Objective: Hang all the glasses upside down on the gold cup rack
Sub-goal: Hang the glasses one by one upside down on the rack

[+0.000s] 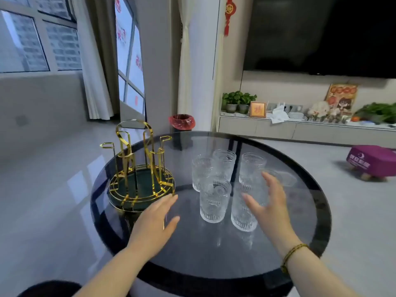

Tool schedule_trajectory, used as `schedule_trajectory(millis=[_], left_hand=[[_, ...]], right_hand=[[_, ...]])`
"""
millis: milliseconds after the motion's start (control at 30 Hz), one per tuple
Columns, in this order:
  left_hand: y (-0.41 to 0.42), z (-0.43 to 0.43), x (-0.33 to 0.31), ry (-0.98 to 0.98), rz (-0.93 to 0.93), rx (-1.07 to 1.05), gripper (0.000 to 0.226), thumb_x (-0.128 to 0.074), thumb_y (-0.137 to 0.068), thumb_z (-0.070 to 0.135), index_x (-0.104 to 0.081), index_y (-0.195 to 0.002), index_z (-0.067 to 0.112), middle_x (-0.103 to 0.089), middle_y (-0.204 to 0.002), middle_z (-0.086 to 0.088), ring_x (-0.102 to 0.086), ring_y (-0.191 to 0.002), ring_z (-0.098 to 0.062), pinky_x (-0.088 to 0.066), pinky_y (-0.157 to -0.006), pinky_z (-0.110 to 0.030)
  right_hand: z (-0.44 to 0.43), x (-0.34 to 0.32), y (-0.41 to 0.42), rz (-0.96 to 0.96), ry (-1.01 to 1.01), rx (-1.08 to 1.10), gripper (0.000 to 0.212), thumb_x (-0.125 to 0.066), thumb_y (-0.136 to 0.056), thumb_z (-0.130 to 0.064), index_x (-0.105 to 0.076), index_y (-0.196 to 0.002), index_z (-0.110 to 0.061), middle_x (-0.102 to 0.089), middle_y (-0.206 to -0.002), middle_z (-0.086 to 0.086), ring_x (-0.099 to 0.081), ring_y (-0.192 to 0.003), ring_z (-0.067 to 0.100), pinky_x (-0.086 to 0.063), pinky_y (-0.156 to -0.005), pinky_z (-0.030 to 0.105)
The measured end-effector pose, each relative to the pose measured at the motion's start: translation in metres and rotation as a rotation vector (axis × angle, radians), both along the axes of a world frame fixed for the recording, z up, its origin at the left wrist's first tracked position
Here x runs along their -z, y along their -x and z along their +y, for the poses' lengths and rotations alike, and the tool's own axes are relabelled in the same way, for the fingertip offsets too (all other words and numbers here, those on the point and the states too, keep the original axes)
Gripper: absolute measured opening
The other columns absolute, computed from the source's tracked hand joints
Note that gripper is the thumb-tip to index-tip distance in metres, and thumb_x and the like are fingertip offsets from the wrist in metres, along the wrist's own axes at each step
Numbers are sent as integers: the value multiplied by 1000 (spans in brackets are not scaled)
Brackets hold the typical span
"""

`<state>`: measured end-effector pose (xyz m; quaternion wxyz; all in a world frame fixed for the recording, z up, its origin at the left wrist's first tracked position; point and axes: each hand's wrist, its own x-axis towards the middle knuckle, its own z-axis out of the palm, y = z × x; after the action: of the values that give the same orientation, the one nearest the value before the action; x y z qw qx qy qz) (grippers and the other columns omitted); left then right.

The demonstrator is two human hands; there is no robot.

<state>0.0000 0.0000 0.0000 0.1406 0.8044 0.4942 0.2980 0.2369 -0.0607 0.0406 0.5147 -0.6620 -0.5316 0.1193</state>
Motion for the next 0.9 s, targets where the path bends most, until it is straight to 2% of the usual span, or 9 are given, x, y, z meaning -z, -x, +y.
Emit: schedule_trajectory(millis=[100,167,233,333,433,600,767,900], left_hand=[[-10,3,22,53,116,4,61,-49,-90,33,-15,-140,26,-23,-150,4,-20,-135,-12,-18,-111,-29],[-15,4,36,99,241,15,62,-42,-92,40,-6,-141,27,-12,-152,4,-12,-138,-11,-10,-113,-29],[-17,9,45,91,344,17,59,-37,-92,45,-7,-141,29,-8,-153,4,-8,-139,-12,-7,-113,-30],[-16,13,48,87,400,31,53,-32,-92,48,-17,-140,30,-11,-153,5,-8,-138,-10,-4,-113,-30],[-17,13,49,84,405,24,52,-32,-92,49,-18,-139,32,-12,-152,6,-8,-138,-9,-3,-113,-29],[-17,14,48,94,394,18,52,-33,-92,50,-18,-139,33,-13,-152,7,-9,-138,-9,-3,-113,-29],[-17,13,48,110,378,16,51,-34,-92,49,-20,-138,33,-14,-152,7,-9,-138,-9,-4,-113,-30],[-17,12,47,117,359,22,51,-35,-92,48,-22,-138,32,-16,-151,7,-10,-138,-10,-4,-113,-30]], right_hand=[[-2,23,-4,118,28,59,77,-72,-69,-19,-27,-131,-21,-31,-139,4,-30,-128,21,-29,-109,46],[0,38,-4,121,29,78,82,-74,-66,-17,-26,-132,-20,-33,-134,2,-33,-125,22,-30,-108,43],[6,48,-5,174,31,76,86,-75,-65,-17,-23,-133,-22,-32,-130,-6,-31,-126,18,-28,-108,37],[11,61,-2,308,41,43,97,-74,-65,-17,-10,-136,-32,-25,-143,-6,-21,-129,6,-20,-105,27],[16,70,0,409,60,54,103,-75,-65,-18,-3,-136,-36,-17,-148,-4,-15,-124,-2,-20,-104,28],[21,75,-2,395,119,42,109,-78,-61,-22,0,-134,-41,-18,-148,-6,-18,-134,13,-27,-106,38],[25,80,-2,351,163,91,99,-77,-62,-25,-9,-133,-34,-29,-144,2,-31,-129,22,-37,-102,42],[26,82,-3,352,213,126,91,-76,-61,-29,-16,-129,-30,-37,-138,7,-43,-120,32,-44,-94,51]])
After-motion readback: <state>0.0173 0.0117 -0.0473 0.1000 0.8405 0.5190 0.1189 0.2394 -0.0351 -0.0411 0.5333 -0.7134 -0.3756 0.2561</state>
